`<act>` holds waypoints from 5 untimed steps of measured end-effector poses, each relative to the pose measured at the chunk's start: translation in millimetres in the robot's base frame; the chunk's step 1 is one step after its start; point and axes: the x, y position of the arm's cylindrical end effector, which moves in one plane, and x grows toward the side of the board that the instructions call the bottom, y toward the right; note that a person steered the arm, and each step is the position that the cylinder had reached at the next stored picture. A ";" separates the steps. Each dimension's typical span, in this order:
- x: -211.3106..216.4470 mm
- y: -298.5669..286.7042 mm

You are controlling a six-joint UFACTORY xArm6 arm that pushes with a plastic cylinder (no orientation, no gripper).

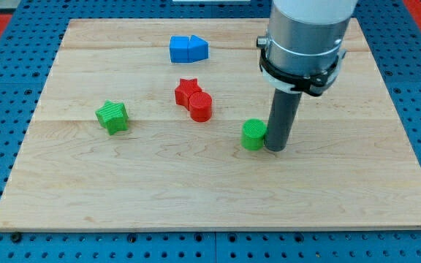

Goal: Push the green circle into the green star

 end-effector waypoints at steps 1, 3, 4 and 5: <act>-20.3 -17.2; -31.9 -17.0; -10.8 -67.2; -5.9 -139.8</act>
